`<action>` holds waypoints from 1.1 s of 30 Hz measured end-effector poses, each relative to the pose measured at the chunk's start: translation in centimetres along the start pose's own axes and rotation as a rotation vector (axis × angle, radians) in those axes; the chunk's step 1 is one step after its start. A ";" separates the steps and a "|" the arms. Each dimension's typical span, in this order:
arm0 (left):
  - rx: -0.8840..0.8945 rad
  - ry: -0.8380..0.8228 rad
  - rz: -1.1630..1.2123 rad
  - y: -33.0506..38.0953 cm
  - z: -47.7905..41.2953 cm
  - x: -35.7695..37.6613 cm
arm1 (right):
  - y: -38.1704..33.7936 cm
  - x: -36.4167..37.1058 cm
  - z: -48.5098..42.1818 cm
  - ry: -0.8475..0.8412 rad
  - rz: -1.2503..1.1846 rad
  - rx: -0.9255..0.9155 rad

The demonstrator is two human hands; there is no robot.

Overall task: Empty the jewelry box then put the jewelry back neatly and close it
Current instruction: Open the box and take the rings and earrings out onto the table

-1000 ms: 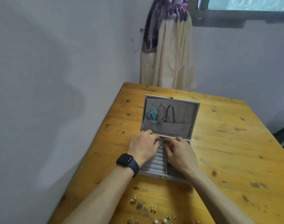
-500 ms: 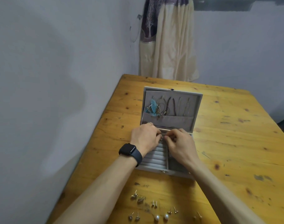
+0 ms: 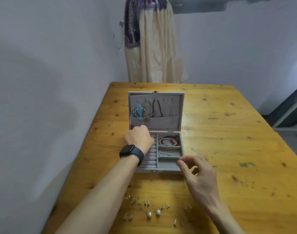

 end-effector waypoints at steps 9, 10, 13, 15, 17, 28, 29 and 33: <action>0.004 -0.105 0.218 -0.1 -0.3 0.3 | 0.2 -2.6 2.8 -0.004 0.004 -0.005; 0.015 -0.093 0.281 -0.3 0.1 0.2 | 0.2 -3.0 3.0 0.000 0.008 -0.007; 0.094 -0.031 0.552 -0.6 2.3 -0.8 | 0.1 -4.5 4.2 -0.002 -0.015 0.003; 0.186 -0.019 0.701 -0.7 5.3 -2.1 | 0.0 -5.4 5.4 -0.009 -0.021 0.020; 0.243 -0.010 0.771 -1.0 8.8 -2.8 | 0.3 -6.2 6.8 -0.022 -0.009 0.030; 0.272 -0.226 0.760 -0.7 24.1 1.6 | 0.4 -7.8 13.9 -0.256 0.105 -0.010; 0.272 -0.245 0.746 -1.0 24.6 2.0 | 0.1 -7.6 14.3 -0.285 0.123 -0.031; 0.223 -0.260 0.628 -2.6 25.9 3.4 | -0.7 -6.8 15.2 -0.398 0.202 -0.085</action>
Point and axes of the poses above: each hand's wrist, its own z-axis away from the middle knuckle, its own x-axis out of the palm, y = z × x, the point moved 1 cm from there along -z, towards the middle knuckle, and after that the axes turned 1 degree about -z, right-handed, at the moved point
